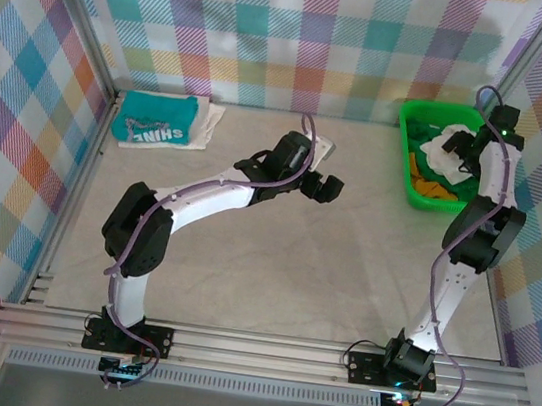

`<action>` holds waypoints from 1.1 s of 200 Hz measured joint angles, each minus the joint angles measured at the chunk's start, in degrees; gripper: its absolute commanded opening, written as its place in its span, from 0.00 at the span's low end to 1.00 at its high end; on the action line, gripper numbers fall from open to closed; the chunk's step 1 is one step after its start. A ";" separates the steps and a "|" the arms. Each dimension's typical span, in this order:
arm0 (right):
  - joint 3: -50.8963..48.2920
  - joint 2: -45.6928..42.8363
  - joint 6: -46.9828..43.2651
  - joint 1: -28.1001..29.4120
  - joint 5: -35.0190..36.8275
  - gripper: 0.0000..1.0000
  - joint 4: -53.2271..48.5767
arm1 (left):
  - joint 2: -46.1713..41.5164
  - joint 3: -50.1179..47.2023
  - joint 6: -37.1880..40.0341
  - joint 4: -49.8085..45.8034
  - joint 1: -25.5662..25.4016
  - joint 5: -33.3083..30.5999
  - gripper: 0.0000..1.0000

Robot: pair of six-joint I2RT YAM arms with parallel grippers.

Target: Fold and stack the t-shirts

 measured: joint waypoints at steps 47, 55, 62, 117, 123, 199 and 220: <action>9.38 5.90 0.63 0.11 -1.86 0.17 -1.92 | 0.02 0.09 -0.81 -0.04 -0.07 -0.04 1.00; 9.97 5.95 1.03 0.11 -2.23 0.15 -2.16 | 0.00 0.09 -0.90 -0.04 -0.07 -0.04 1.00; 10.38 5.90 1.05 0.13 -2.60 0.11 -2.34 | 0.00 0.09 -1.03 -0.04 -0.07 -0.04 1.00; 1.40 -6.95 1.86 1.57 -3.56 0.00 -1.29 | -3.37 -2.78 -3.23 0.63 -0.07 -0.26 1.00; 0.39 -9.51 1.86 2.10 -3.48 0.00 -0.90 | -4.33 -3.48 -3.61 1.16 -0.07 -0.28 1.00; 0.83 -40.06 -1.46 18.21 -1.33 0.00 3.61 | -26.43 -15.47 -4.37 9.22 -0.09 -4.50 1.00; -0.63 -44.17 -1.64 22.77 -3.72 0.00 4.02 | -33.73 -20.87 -3.82 10.88 -0.09 -6.99 1.00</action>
